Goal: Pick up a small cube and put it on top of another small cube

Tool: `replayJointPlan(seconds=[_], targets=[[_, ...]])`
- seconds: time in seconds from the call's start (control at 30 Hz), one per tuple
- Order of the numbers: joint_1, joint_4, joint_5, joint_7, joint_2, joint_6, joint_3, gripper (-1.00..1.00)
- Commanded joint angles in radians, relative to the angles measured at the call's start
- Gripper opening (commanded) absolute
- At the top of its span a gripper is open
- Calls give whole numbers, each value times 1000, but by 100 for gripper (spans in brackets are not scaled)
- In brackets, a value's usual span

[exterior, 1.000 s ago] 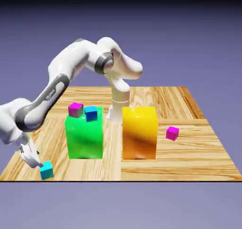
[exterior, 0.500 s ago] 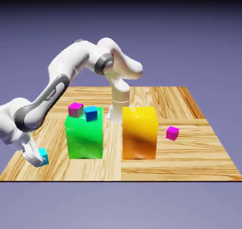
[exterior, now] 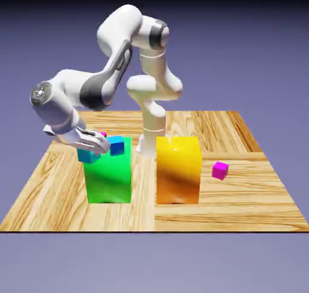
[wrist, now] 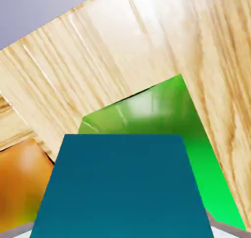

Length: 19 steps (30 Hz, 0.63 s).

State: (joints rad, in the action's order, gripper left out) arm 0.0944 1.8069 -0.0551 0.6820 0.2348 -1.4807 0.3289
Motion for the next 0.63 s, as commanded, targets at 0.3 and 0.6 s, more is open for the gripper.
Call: replayJointPlan(seconds=[0.3, 0.6], targets=[[-120, 222, 205, -126, -299, 50, -43, -100], [-112, 378, 216, -115, -319, -87, -36, 100]])
